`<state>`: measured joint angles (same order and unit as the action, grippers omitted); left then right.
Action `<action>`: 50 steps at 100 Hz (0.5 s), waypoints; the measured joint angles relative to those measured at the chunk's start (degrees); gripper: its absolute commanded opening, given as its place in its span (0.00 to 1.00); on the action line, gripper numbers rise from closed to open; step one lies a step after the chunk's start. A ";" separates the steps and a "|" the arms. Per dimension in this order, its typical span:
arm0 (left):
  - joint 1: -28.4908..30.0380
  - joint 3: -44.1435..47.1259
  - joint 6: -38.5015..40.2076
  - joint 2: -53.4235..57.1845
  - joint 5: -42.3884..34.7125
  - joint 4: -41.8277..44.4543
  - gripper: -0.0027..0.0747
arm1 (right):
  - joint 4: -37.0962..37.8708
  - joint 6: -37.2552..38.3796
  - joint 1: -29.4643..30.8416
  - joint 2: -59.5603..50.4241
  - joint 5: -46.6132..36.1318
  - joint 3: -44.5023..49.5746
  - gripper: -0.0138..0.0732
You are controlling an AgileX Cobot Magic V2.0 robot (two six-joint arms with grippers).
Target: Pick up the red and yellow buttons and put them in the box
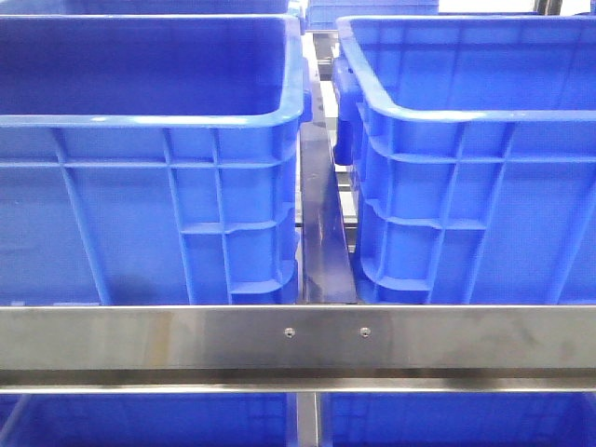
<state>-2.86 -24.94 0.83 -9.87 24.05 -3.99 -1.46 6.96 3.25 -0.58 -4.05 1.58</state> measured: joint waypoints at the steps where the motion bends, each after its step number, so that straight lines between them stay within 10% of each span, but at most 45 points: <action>1: 0.00 -1.24 0.00 -0.45 0.50 0.00 0.01 | 0.00 0.00 0.00 0.00 0.00 0.00 0.08; 50: 0.00 -26.08 -0.22 -28.47 18.99 -0.14 0.01 | 0.00 0.00 0.00 0.00 0.00 0.00 0.08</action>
<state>-2.86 -51.03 0.62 -38.34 43.04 -4.13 -1.46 6.96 3.25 -0.58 -4.05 1.58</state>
